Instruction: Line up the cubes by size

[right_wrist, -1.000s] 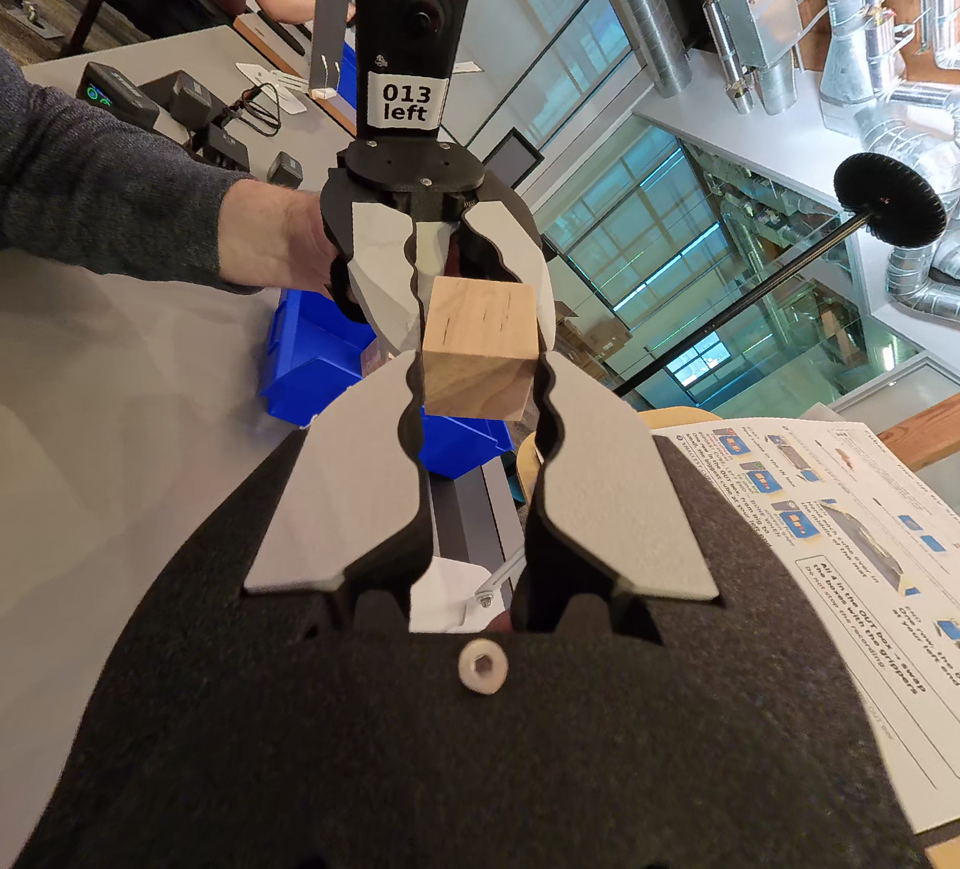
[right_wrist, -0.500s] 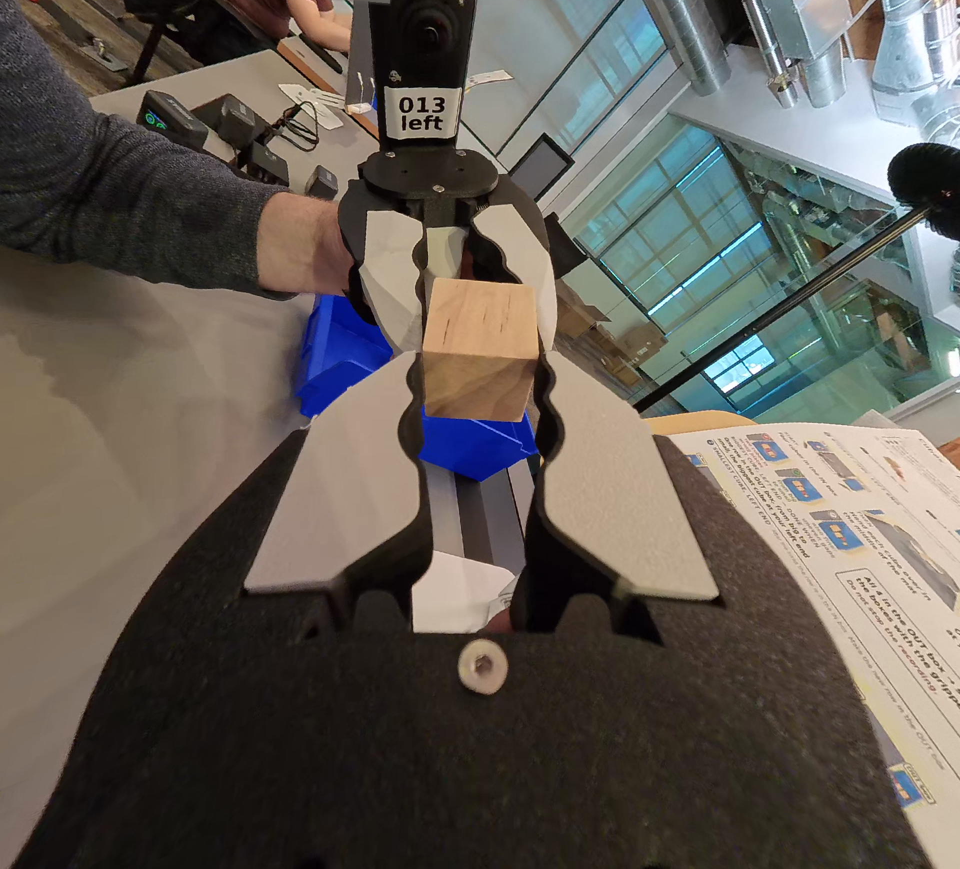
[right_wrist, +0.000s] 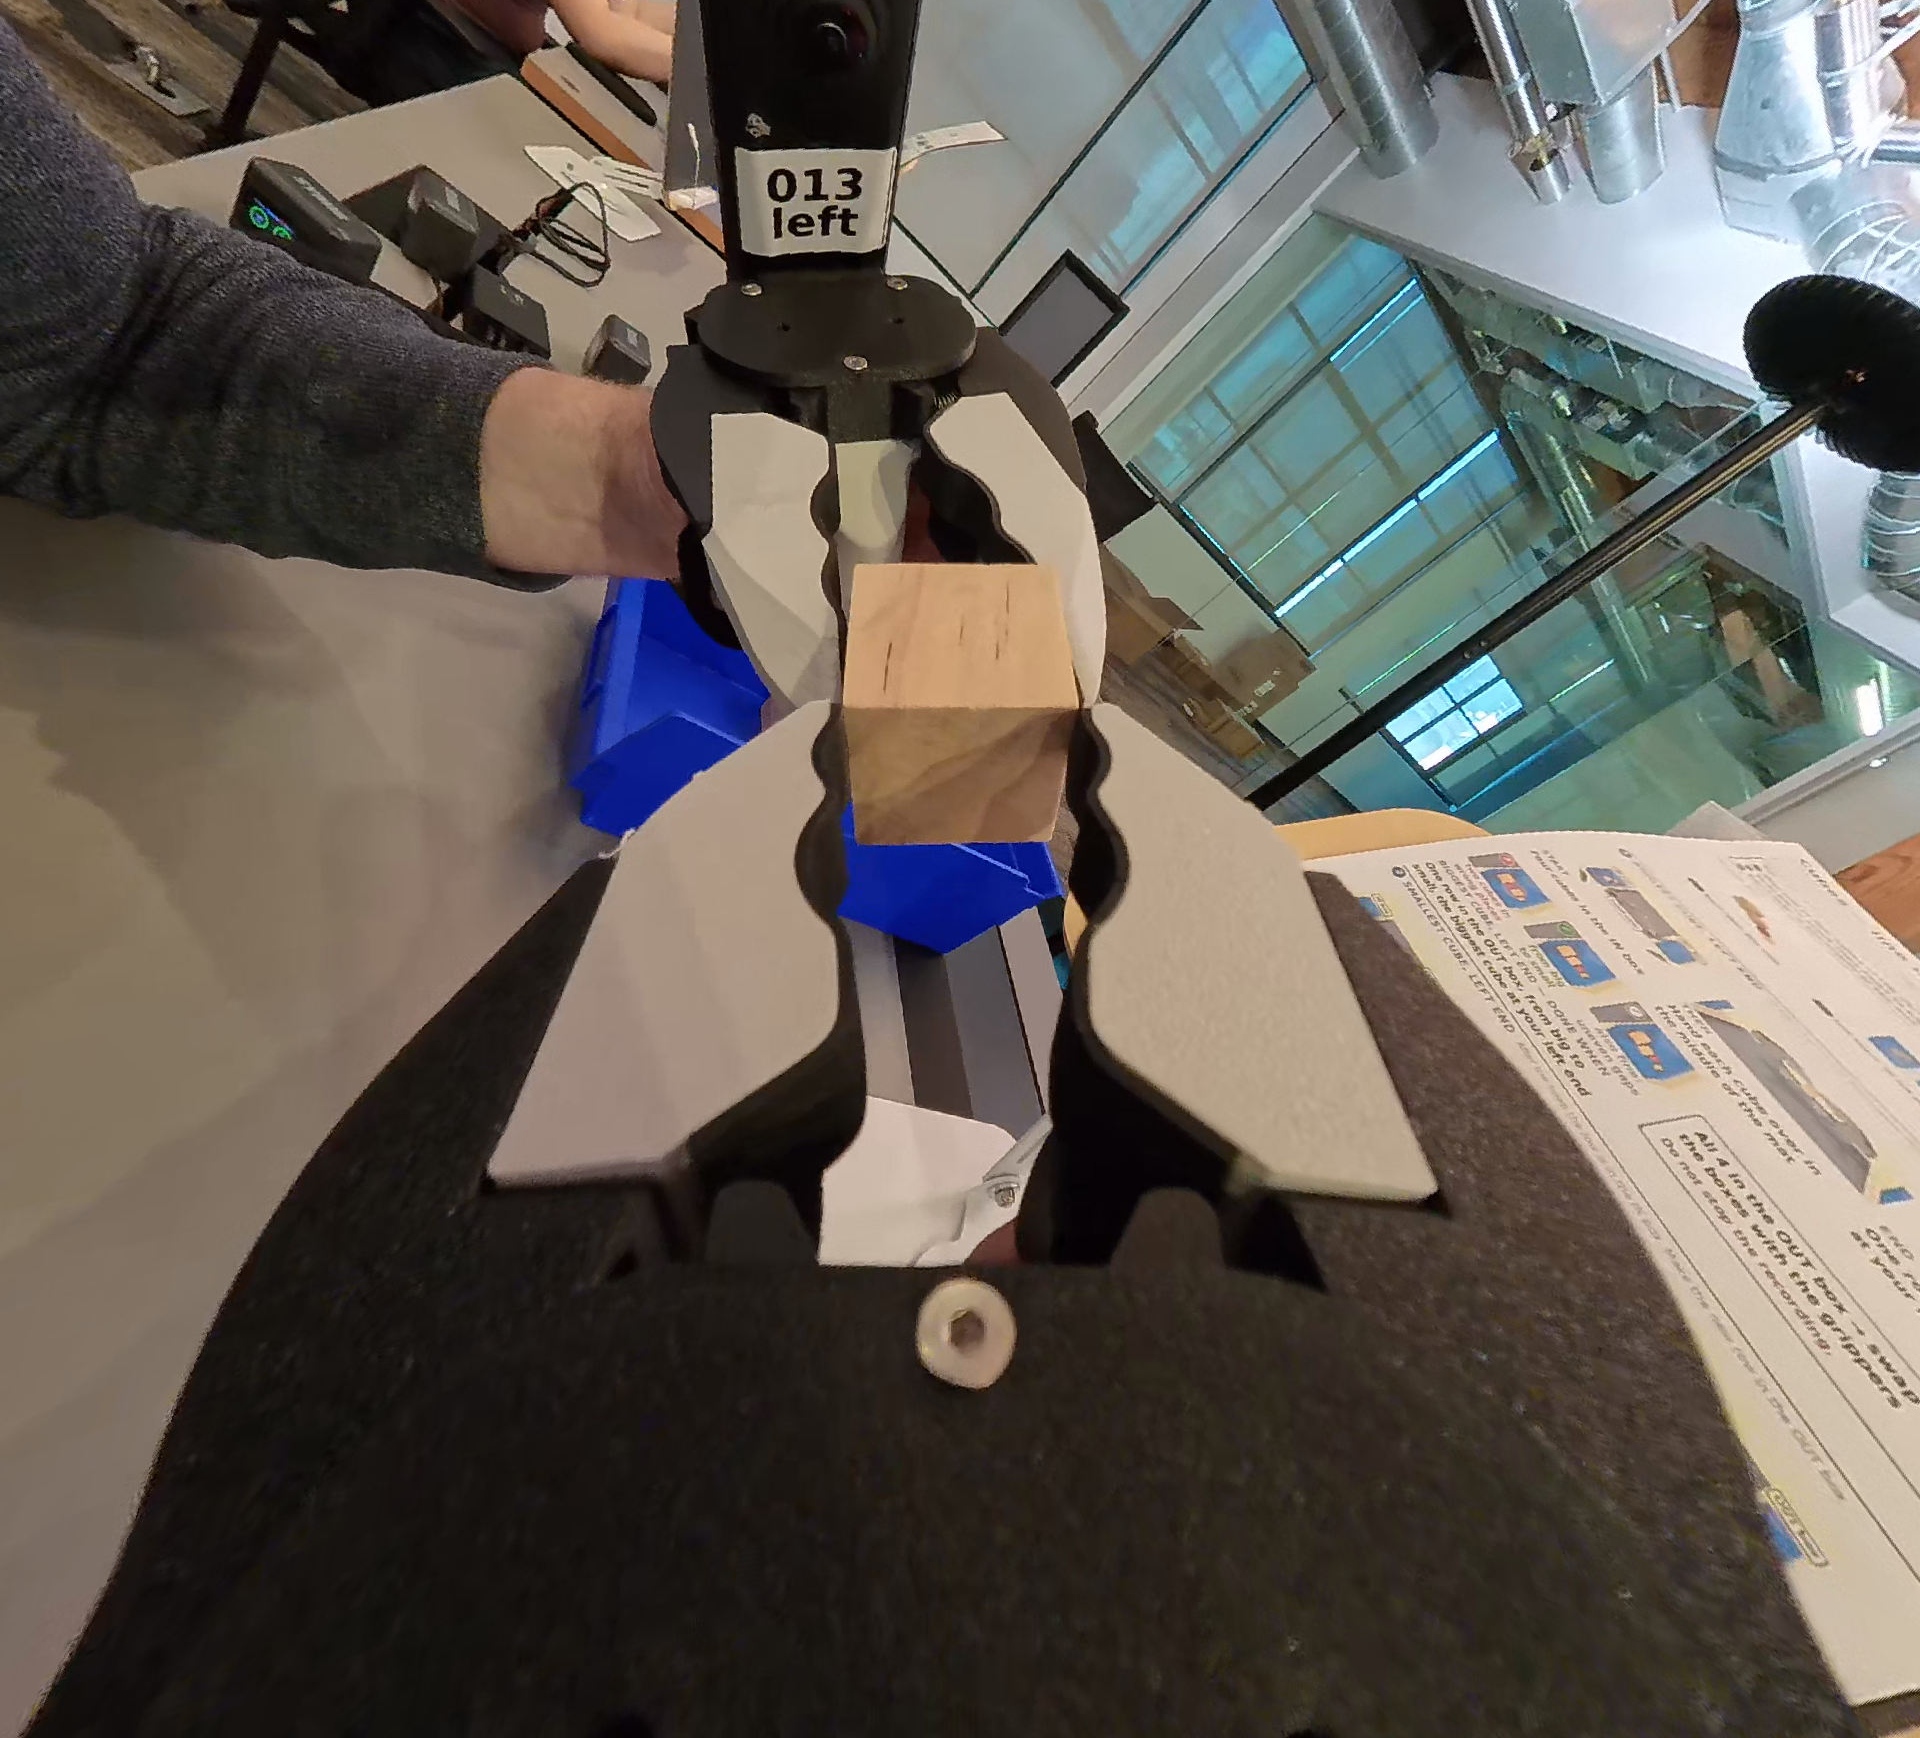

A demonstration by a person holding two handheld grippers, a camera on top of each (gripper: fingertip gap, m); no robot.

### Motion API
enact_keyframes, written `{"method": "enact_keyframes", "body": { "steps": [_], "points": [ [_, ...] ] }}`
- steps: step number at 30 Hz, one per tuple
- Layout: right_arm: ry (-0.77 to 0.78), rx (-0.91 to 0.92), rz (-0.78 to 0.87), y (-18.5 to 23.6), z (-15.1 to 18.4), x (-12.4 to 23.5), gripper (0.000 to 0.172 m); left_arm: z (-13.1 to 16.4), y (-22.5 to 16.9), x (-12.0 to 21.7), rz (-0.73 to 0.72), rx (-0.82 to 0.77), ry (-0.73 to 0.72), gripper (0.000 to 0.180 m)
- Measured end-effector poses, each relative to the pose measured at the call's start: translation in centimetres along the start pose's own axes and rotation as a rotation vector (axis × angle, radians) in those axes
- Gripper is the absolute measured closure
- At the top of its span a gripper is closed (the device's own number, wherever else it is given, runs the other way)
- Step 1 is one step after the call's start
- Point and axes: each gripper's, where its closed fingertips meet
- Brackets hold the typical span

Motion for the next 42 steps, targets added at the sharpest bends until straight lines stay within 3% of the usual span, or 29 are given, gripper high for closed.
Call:
{"method": "enact_keyframes", "body": {
  "steps": [14,17,19,22,28,35,42],
  "points": [
    [-0.015,-0.015,0.005,-0.6,-0.3,0.6,0.132,-0.3,0.5,0.5,-0.004,0.007,-0.017,0.138],
    [0.011,0.011,0.040,-1.8,-0.4,1.7,0.132,-0.6,1.2,0.7,-0.066,-0.046,0.030,0.153],
    [0.026,0.018,0.045,-2.7,-0.8,3.2,0.132,-1.3,1.8,1.0,-0.127,-0.094,0.055,0.180],
    [0.140,0.094,0.138,-5.3,-0.3,6.7,0.132,-2.8,2.8,1.5,-0.198,-0.115,0.093,0.180],
    [0.499,0.133,0.188,-8.4,6.0,15.9,0.132,-8.2,3.1,1.7,-0.263,-0.185,0.017,0.180],
    [1.023,0.094,-0.020,-8.6,15.7,28.5,0.132,-11.8,3.4,0.9,-0.279,-0.200,-0.069,0.180],
    [1.288,-0.075,-0.313,-4.3,25.4,34.8,0.132,-12.8,3.8,0.9,-0.304,-0.189,-0.104,0.180]
  ]
}}
Point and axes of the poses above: each gripper's, where its closed fingertips meet, x back along the fingers, z out of its underside, y = z × x across the jaws, and after that the axes turned 8 degrees about x, right-handed
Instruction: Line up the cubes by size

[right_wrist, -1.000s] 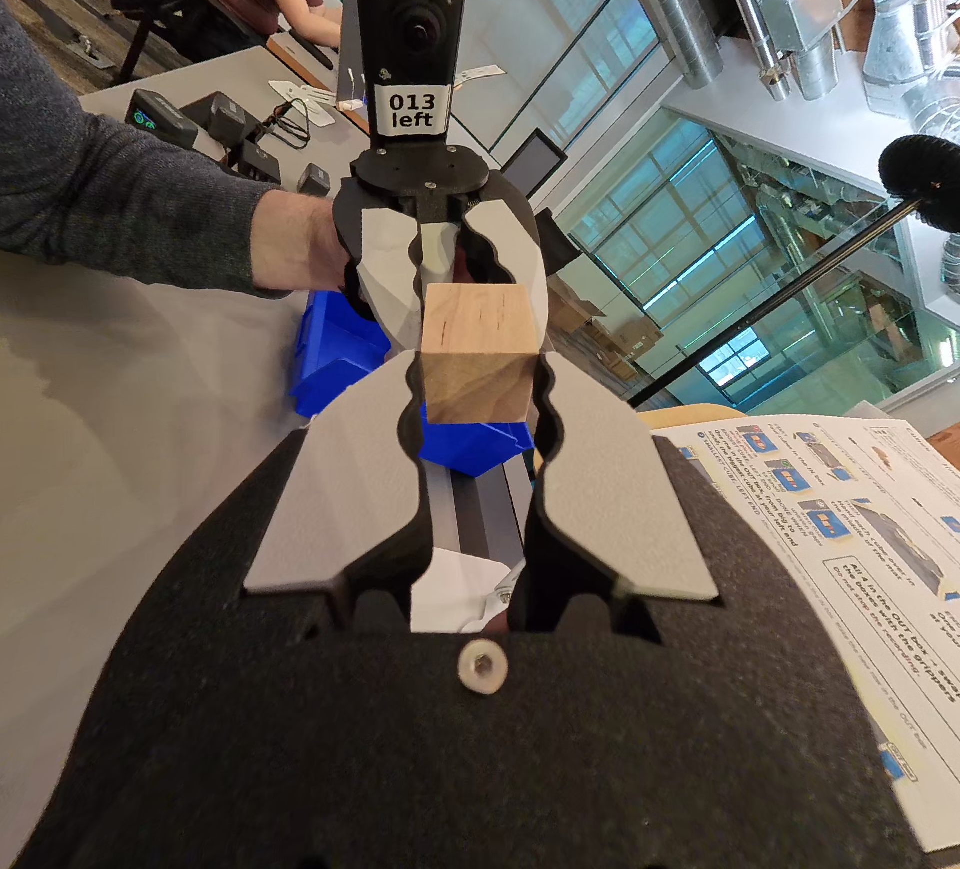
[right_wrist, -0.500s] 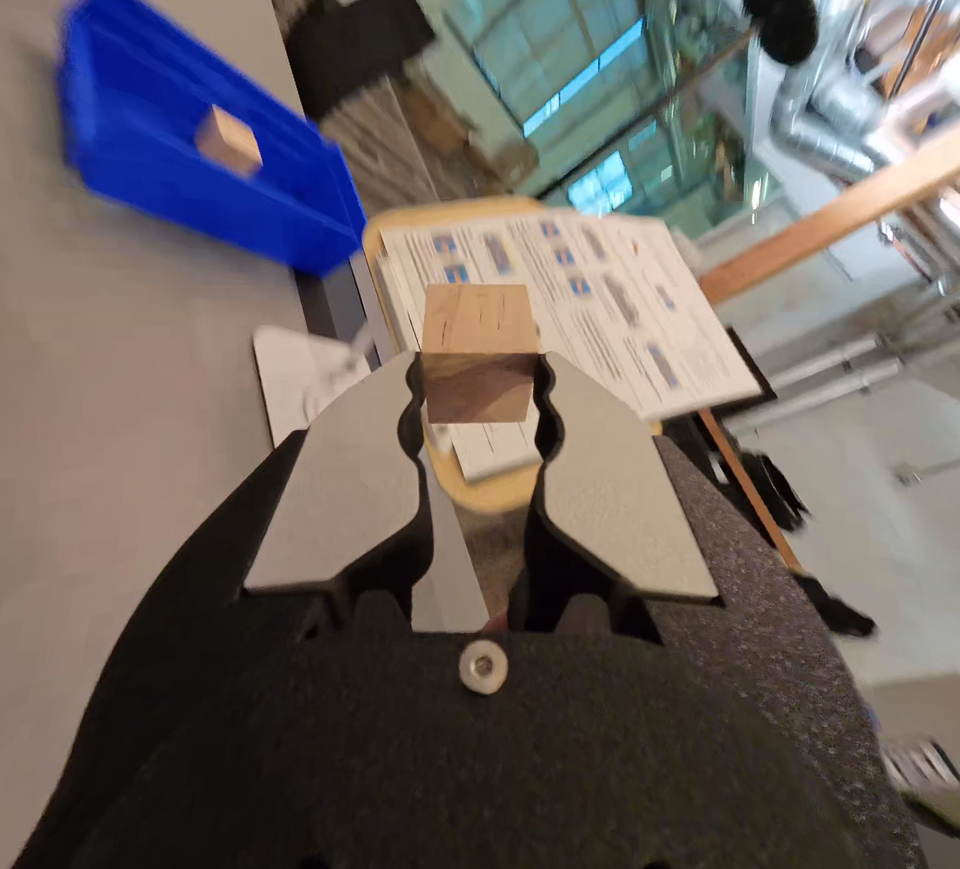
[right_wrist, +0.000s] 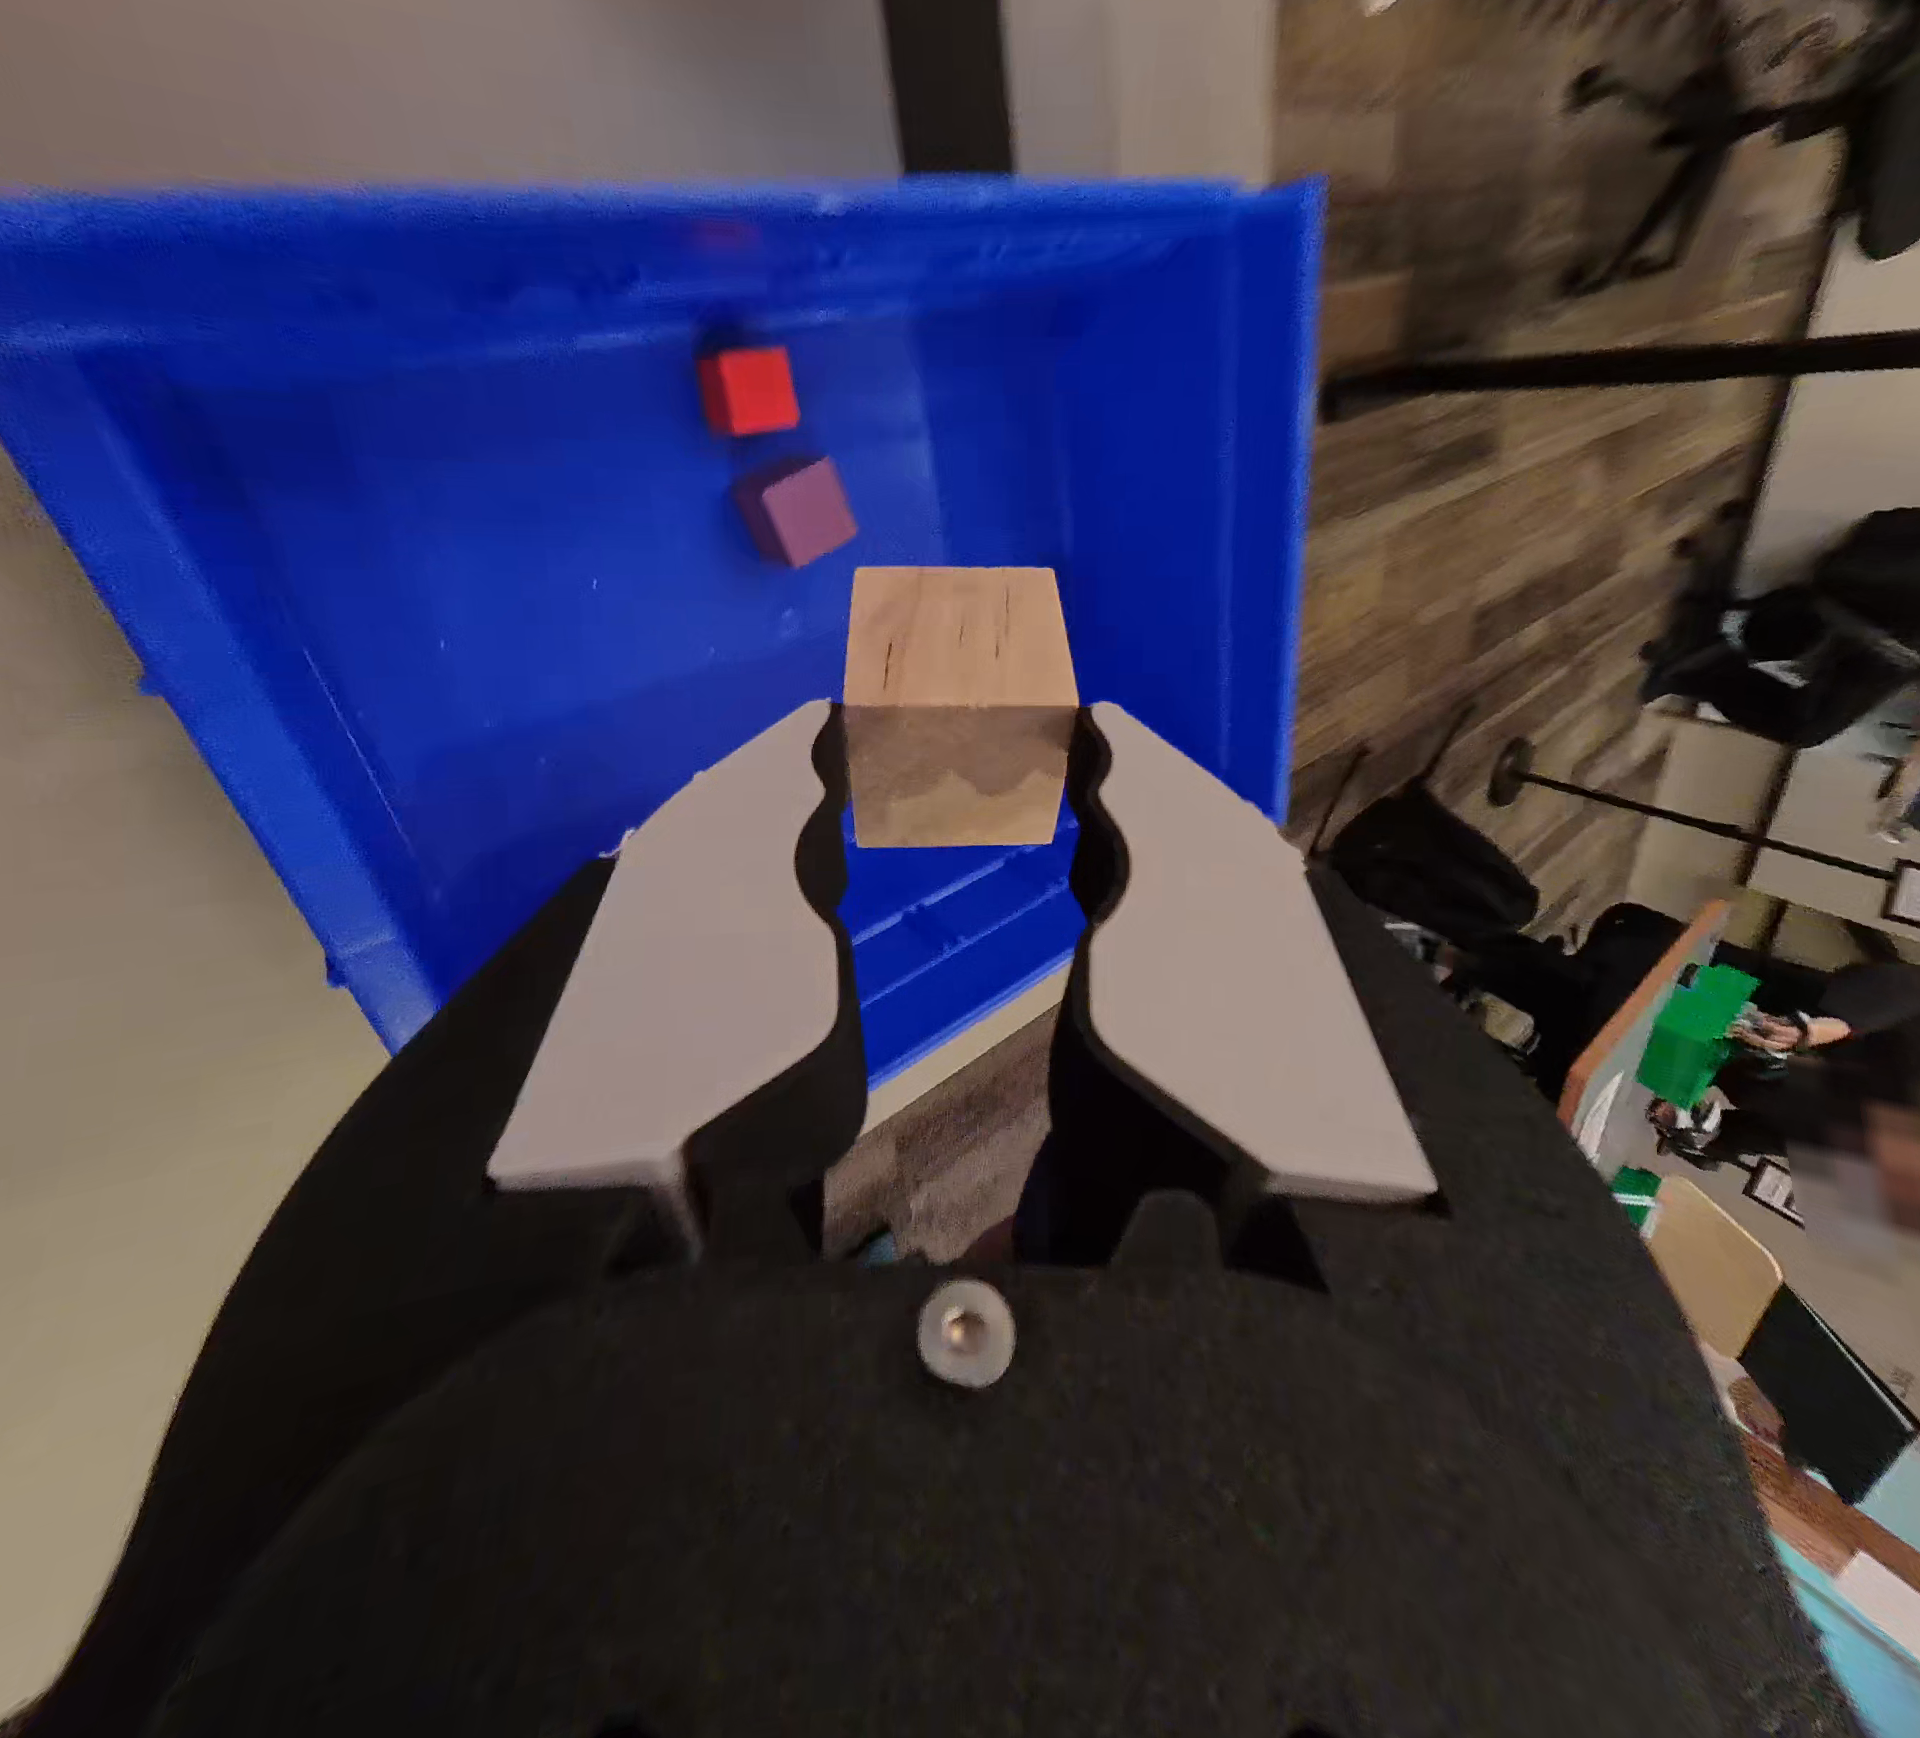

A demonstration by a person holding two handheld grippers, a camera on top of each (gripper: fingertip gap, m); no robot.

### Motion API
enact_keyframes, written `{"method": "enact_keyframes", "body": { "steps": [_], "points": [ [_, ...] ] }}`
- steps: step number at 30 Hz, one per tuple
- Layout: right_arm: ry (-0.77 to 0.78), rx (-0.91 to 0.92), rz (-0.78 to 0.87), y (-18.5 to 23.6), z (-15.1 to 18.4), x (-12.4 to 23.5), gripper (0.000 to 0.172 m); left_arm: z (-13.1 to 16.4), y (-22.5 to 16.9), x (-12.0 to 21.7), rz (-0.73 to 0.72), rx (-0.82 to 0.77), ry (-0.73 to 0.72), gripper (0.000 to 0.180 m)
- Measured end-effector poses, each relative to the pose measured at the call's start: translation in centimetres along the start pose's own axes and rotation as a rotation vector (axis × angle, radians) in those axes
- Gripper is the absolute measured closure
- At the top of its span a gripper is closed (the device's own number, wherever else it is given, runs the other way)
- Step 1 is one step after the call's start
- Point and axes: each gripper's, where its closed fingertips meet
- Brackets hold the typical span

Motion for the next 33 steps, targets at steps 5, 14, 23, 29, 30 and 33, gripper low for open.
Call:
{"method": "enact_keyframes", "body": {
  "steps": [5,14,23,29,30,33],
  "points": [
    [0.117,0.046,-0.152,2.0,2.6,-4.9,0.132,0.4,0.4,0.3,-0.016,-0.011,0.024,0.180],
    [0.215,0.116,-0.311,3.9,4.2,-9.4,0.132,1.3,0.8,0.2,-0.019,-0.014,0.051,0.180],
    [0.231,0.154,-0.364,4.2,3.6,-10.9,0.132,1.8,0.6,-0.2,-0.017,-0.032,0.080,0.180],
    [0.227,0.152,-0.365,4.0,3.6,-11.1,0.131,2.1,0.5,-0.3,-0.010,-0.035,0.090,0.180],
    [0.223,0.150,-0.364,4.0,3.5,-11.1,0.131,2.1,0.5,-0.3,-0.009,-0.035,0.091,0.180],
    [0.224,0.146,-0.365,4.2,3.5,-11.4,0.131,2.1,0.4,-0.3,-0.005,-0.036,0.092,0.180]
  ]
}}
Point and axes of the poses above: each gripper's, where its closed fingertips meet, x back along the fingers, z out of its underside, y = z × x across the jaws, and after that the axes turned 8 degrees about x, right-handed
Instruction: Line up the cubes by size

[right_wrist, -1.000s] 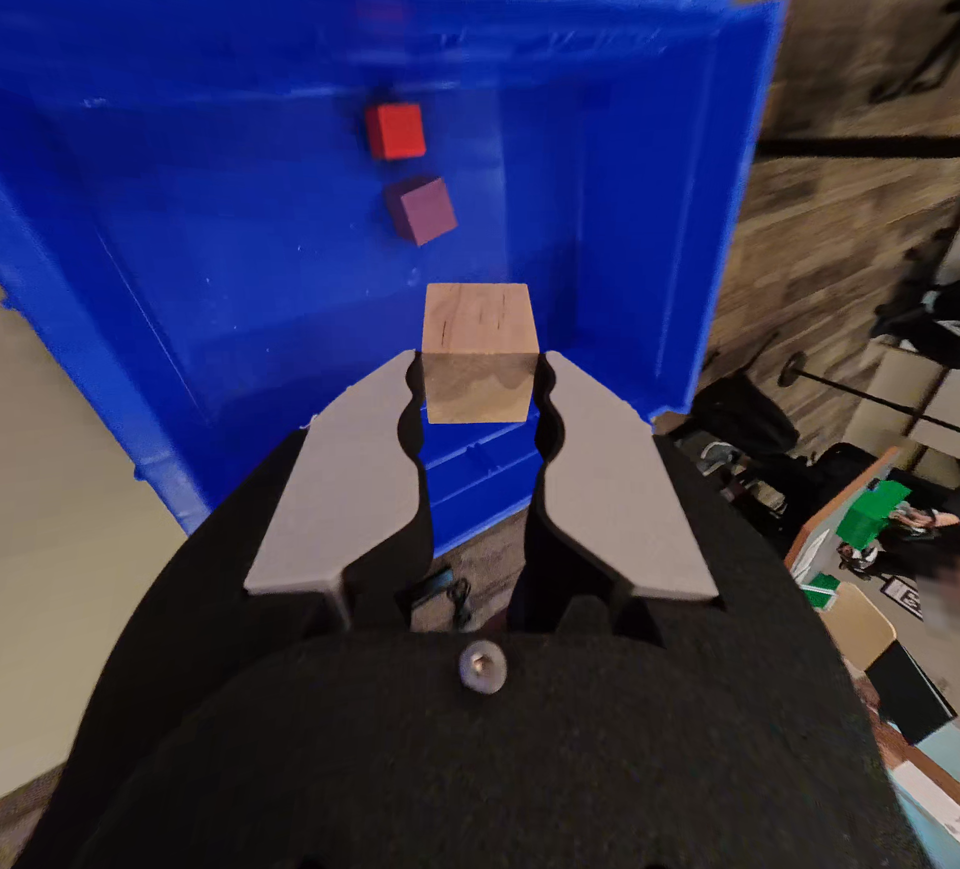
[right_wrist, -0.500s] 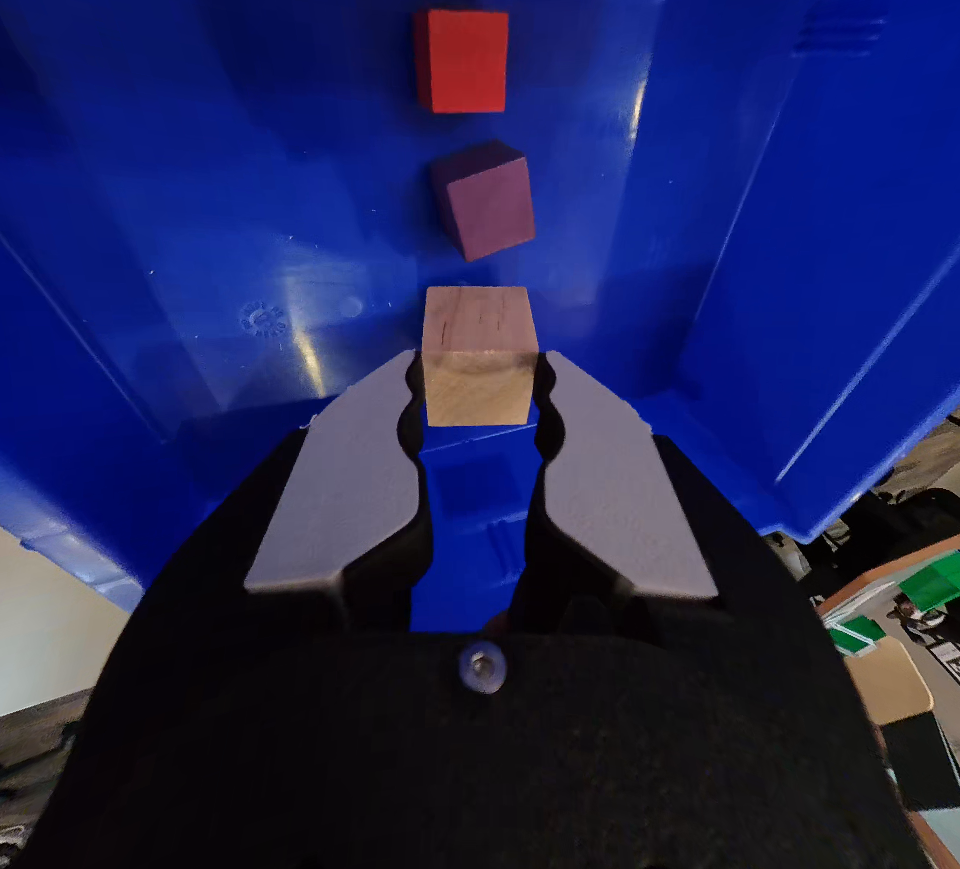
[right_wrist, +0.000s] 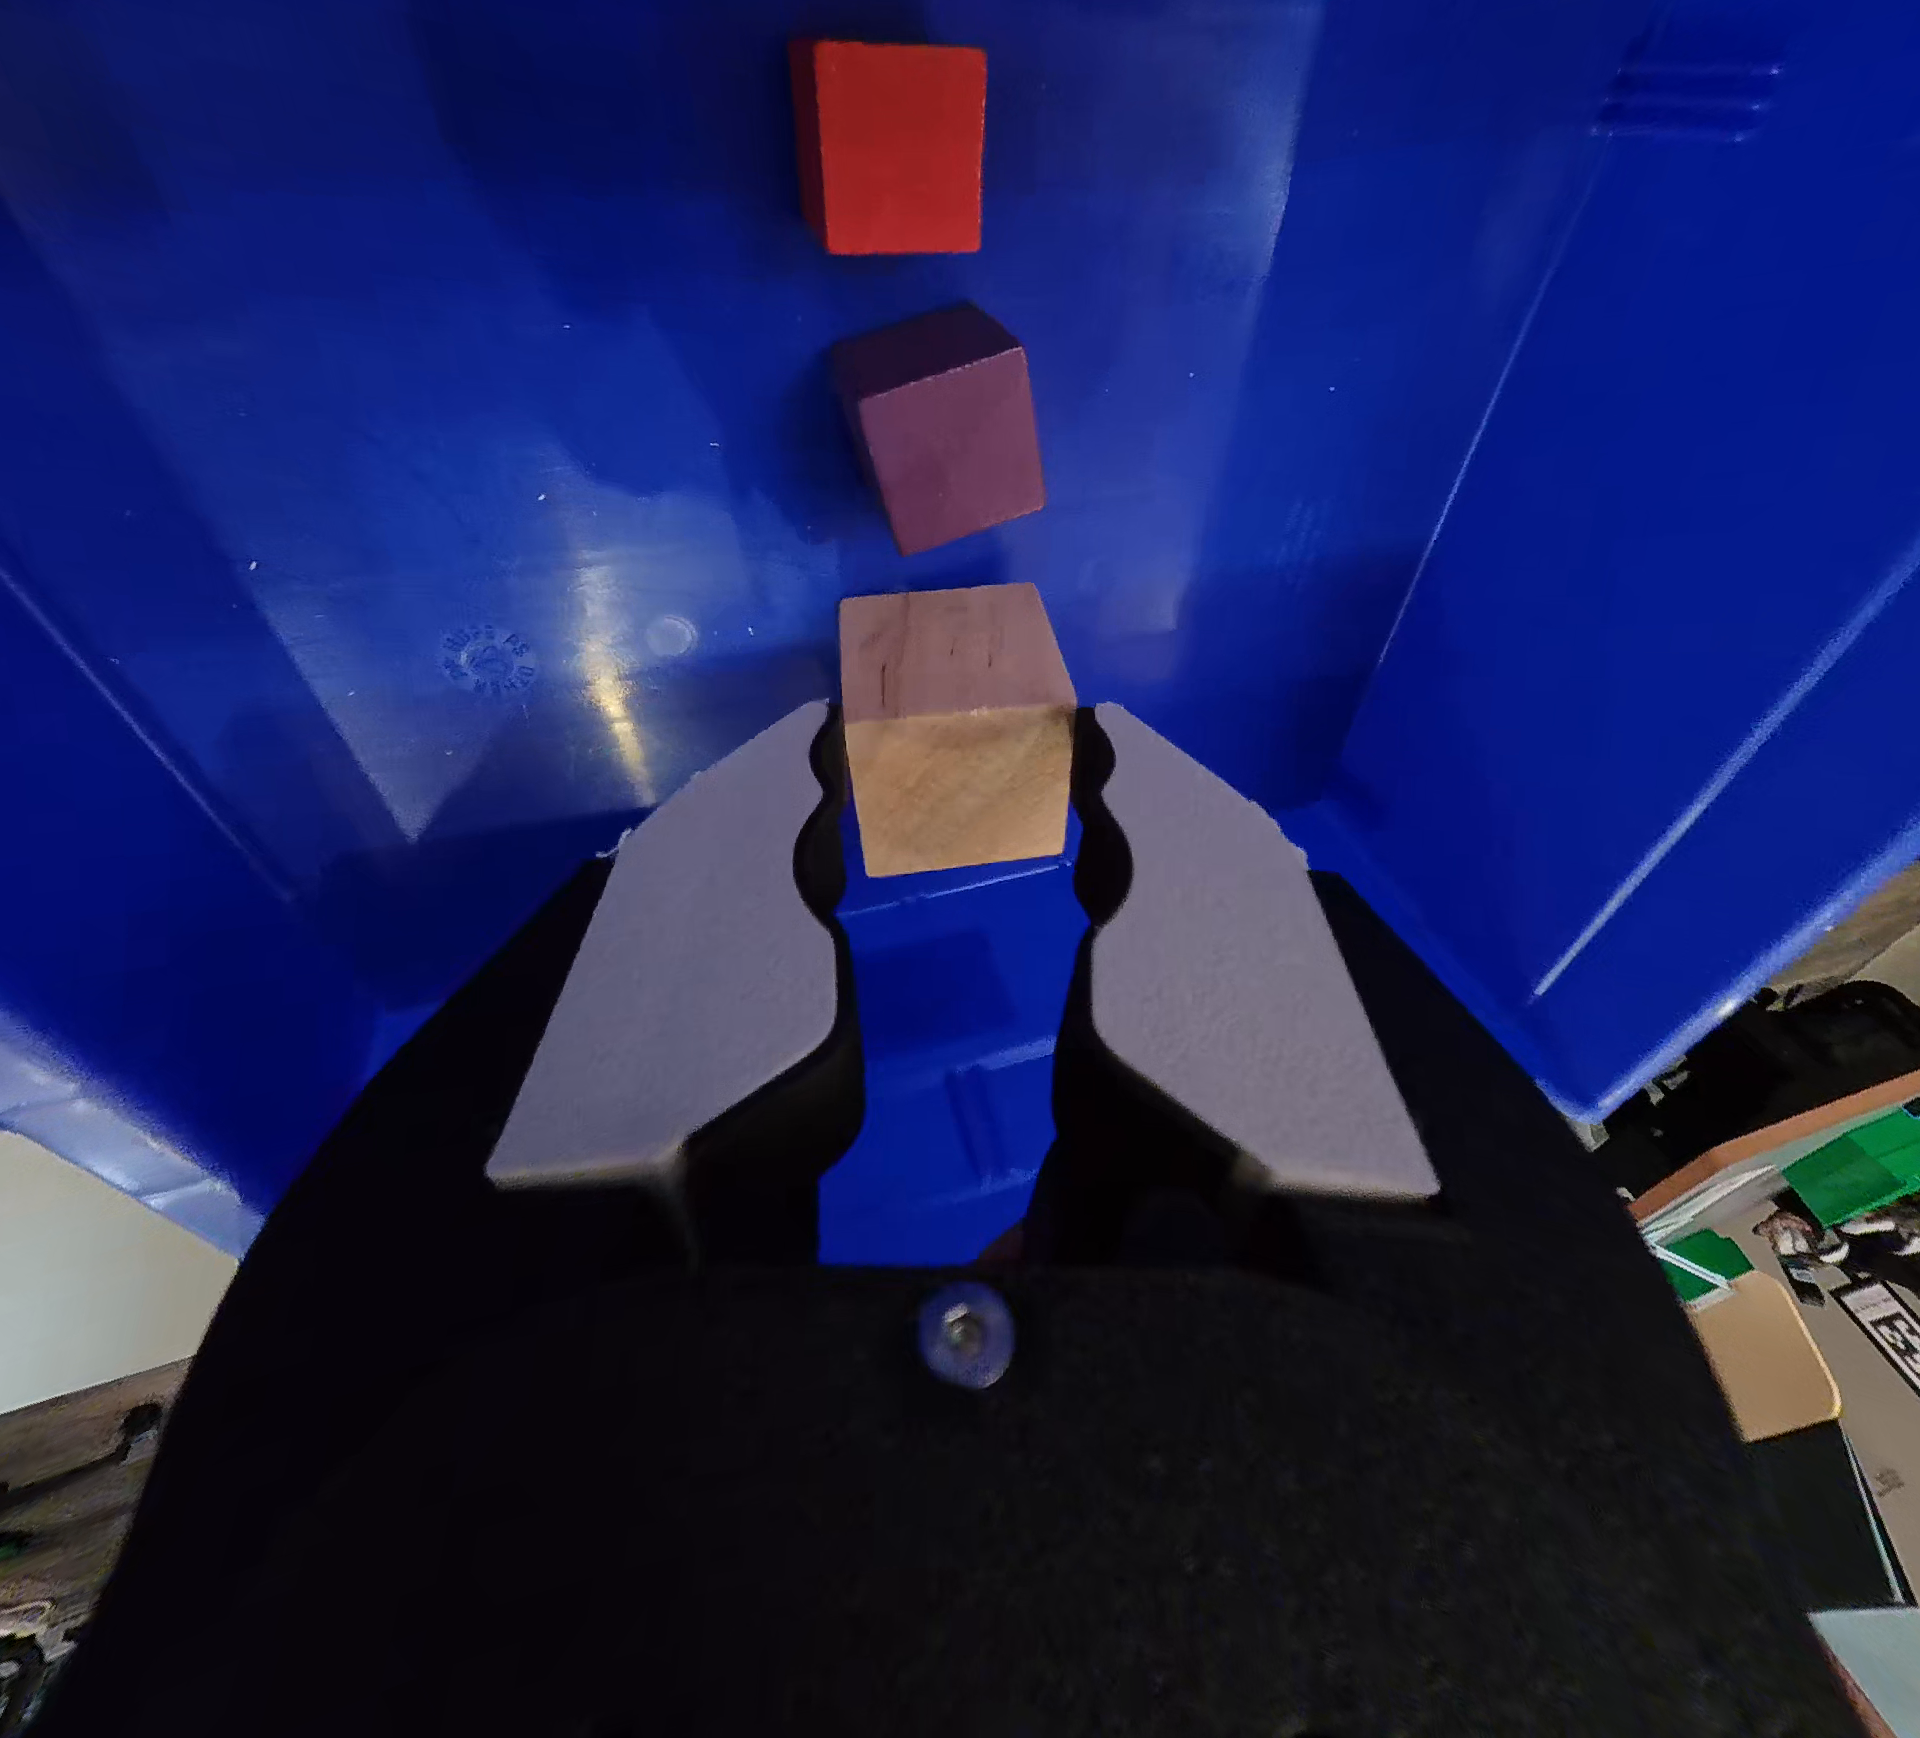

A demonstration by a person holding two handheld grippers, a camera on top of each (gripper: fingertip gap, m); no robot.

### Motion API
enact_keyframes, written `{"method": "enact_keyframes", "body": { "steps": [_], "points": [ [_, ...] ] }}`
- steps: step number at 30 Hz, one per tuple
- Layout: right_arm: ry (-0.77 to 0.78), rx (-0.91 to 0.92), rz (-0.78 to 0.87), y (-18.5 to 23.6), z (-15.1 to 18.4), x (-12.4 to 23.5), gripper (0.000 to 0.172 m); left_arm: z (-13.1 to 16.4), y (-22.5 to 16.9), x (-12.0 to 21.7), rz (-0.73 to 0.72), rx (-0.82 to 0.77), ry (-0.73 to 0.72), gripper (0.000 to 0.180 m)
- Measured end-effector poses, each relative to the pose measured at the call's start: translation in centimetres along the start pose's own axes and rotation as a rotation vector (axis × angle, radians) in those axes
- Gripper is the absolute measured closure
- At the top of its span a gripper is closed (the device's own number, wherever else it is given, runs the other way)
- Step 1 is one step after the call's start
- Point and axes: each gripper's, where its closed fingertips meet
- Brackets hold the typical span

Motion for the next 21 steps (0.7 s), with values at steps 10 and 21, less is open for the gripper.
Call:
{"method": "enact_keyframes", "body": {
  "steps": [10,21],
  "points": [
    [0.005,-0.049,0.087,-1.2,0.3,2.2,0.120,0.4,0.0,-0.1,0.006,-0.007,0.020,0.180],
    [-0.292,-0.221,0.751,-2.1,-8.6,21.7,0.139,0.3,1.2,1.2,-0.054,-0.019,0.046,0.180]
  ]
}}
Point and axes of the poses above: each gripper's, where its closed fingertips meet, x back along the fingers, z out of its underside, y = z × x across the jaws, and after that the axes turned 8 degrees about x, right-handed
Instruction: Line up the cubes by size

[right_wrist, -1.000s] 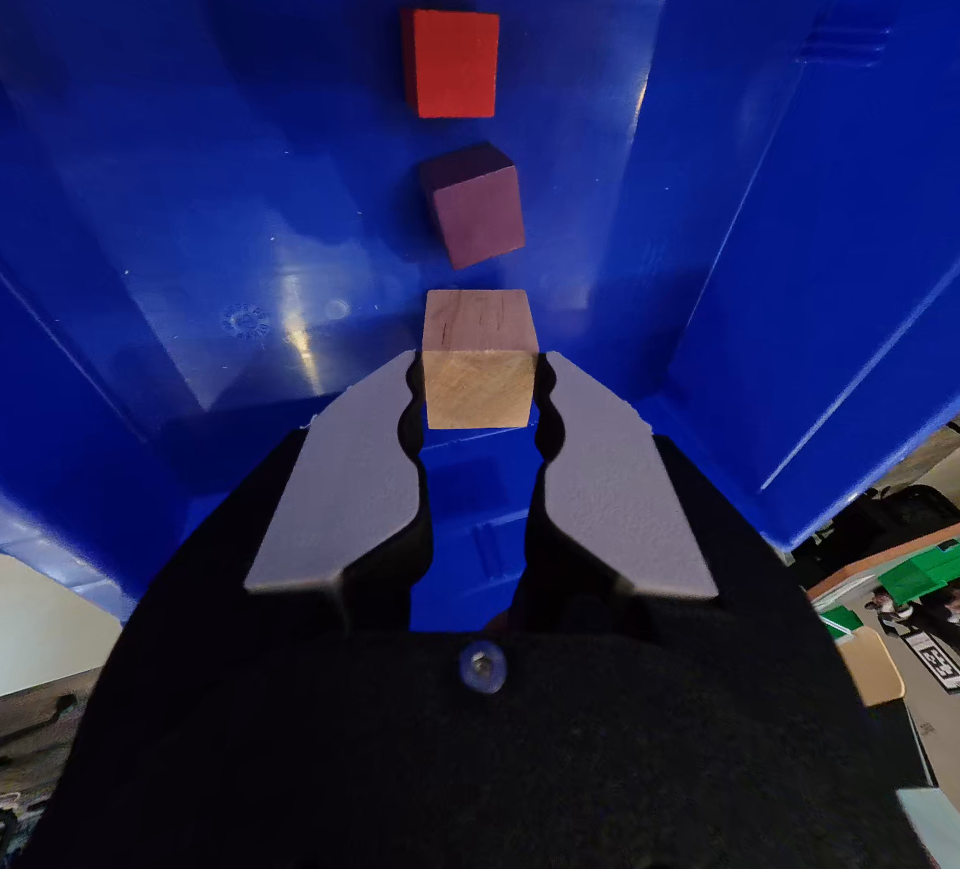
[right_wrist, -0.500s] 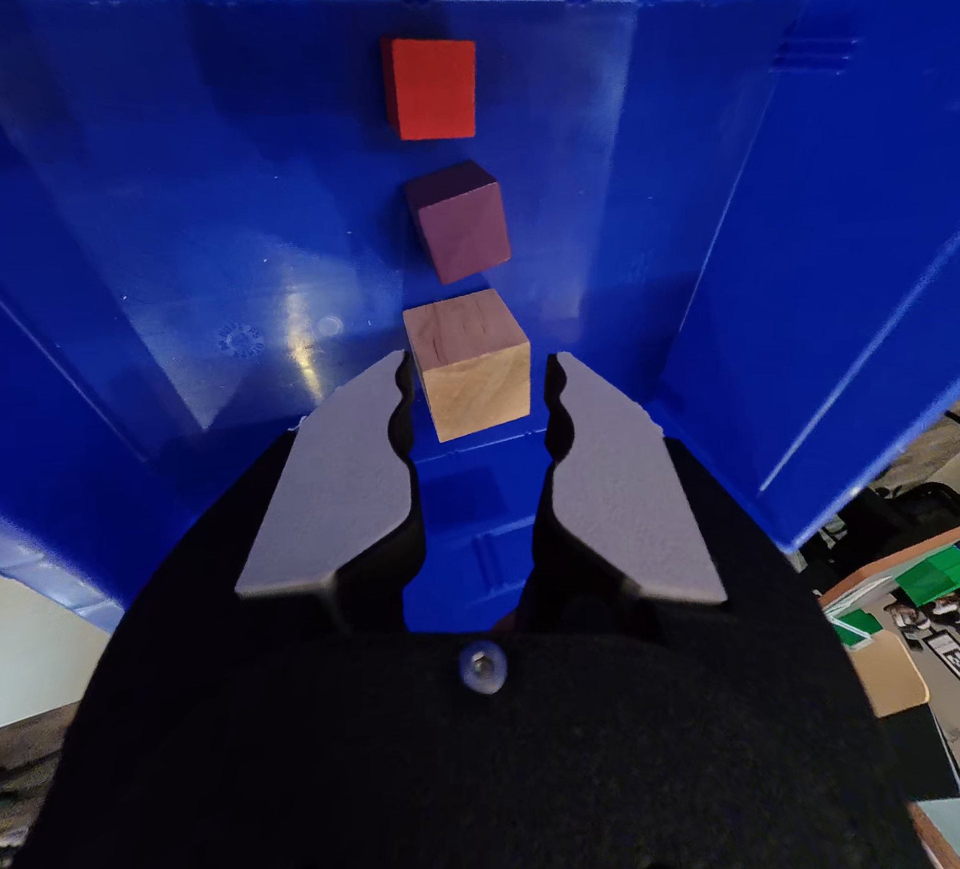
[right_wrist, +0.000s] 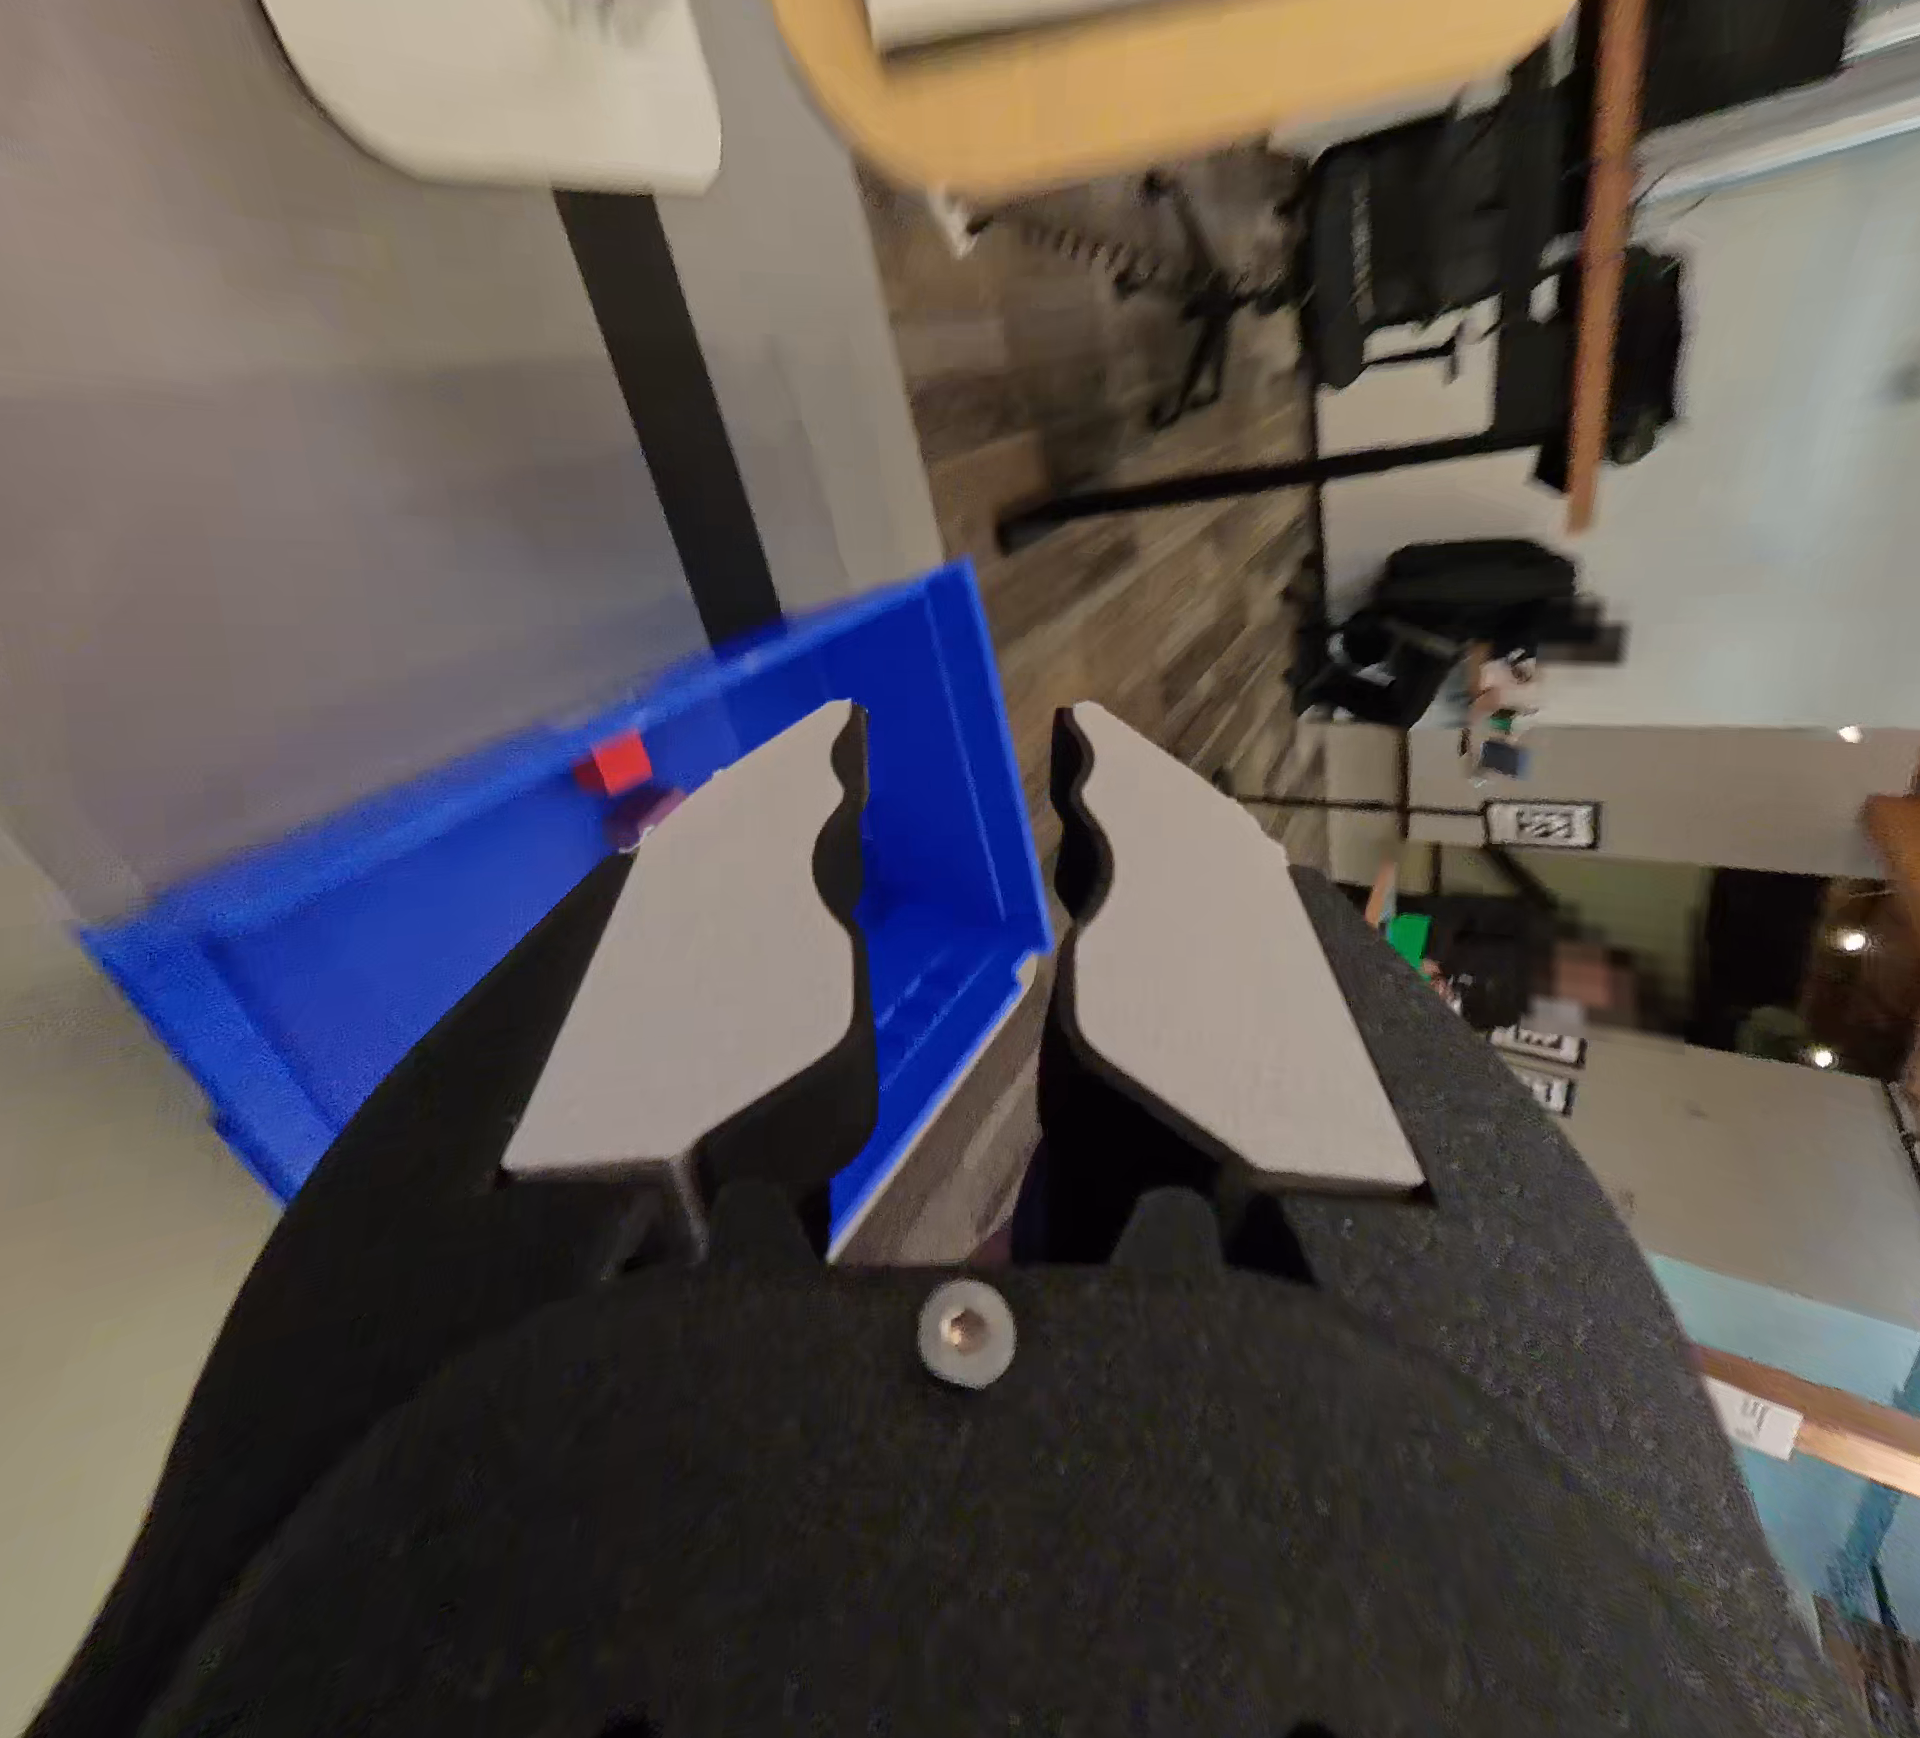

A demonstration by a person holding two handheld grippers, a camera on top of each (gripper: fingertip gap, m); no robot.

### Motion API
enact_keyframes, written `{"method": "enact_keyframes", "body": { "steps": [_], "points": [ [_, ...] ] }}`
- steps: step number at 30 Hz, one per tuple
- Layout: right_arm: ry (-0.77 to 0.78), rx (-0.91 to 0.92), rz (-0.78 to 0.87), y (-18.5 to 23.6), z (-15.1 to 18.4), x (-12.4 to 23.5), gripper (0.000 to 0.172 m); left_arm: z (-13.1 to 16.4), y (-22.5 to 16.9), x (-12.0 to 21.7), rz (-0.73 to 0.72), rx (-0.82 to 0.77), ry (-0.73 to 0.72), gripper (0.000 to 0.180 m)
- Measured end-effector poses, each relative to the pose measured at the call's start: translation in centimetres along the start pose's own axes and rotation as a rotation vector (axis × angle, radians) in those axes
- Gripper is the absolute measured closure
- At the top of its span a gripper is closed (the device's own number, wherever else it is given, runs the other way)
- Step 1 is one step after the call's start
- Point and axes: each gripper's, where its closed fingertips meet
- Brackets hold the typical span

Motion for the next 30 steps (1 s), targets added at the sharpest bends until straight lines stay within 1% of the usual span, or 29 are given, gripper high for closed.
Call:
{"method": "enact_keyframes", "body": {
  "steps": [3,5,7,10,11,14,17,21,22,26,28,29,30],
  "points": [
    [-0.144,0.015,0.059,0.6,-7.1,2.8,0.140,0.3,0.7,0.8,-0.037,-0.012,0.038,0.180],
    [-0.226,0.028,0.072,1.2,-11.4,3.8,0.140,1.4,1.7,1.7,-0.093,-0.029,0.106,0.180],
    [-0.312,0.029,0.069,1.8,-15.3,4.6,0.140,2.7,2.4,2.8,-0.122,-0.037,0.179,0.176],
    [-0.447,0.029,0.063,2.3,-20.7,5.4,0.140,5.3,3.2,5.0,-0.135,-0.024,0.297,0.170],
    [-0.491,0.028,0.066,2.3,-22.3,5.6,0.140,6.2,3.6,5.8,-0.139,-0.024,0.328,0.171],
    [-0.595,0.042,0.035,3.3,-26.0,6.0,0.140,9.9,4.9,8.4,-0.159,-0.031,0.459,0.167],
    [-0.612,0.090,-0.002,4.6,-27.6,5.4,0.140,14.1,6.3,10.7,-0.169,-0.055,0.597,0.161],
    [-0.641,0.127,-0.068,6.3,-28.1,4.9,0.140,20.7,7.5,13.1,-0.144,-0.073,0.800,0.153],
    [-0.650,0.130,-0.080,6.6,-28.0,4.9,0.140,22.2,7.6,13.6,-0.128,-0.084,0.838,0.149],
    [-0.675,0.123,-0.110,6.9,-28.2,4.7,0.140,28.0,6.9,15.0,-0.024,-0.099,0.981,0.143],
    [-0.674,0.144,-0.128,7.5,-28.4,4.4,0.141,31.0,6.2,15.8,0.031,-0.081,1.063,0.140],
    [-0.667,0.154,-0.134,7.7,-28.4,4.2,0.140,32.6,6.1,16.5,0.039,-0.062,1.129,0.139],
    [-0.660,0.157,-0.137,7.9,-28.4,4.0,0.140,34.4,5.9,17.5,0.050,-0.030,1.213,0.133]
  ]
}}
Point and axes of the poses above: each gripper's, where its closed fingertips meet, x back along the fingers, z out of its underside, y = z × x across the jaws, and after that the axes turned 8 degrees about x, right-handed
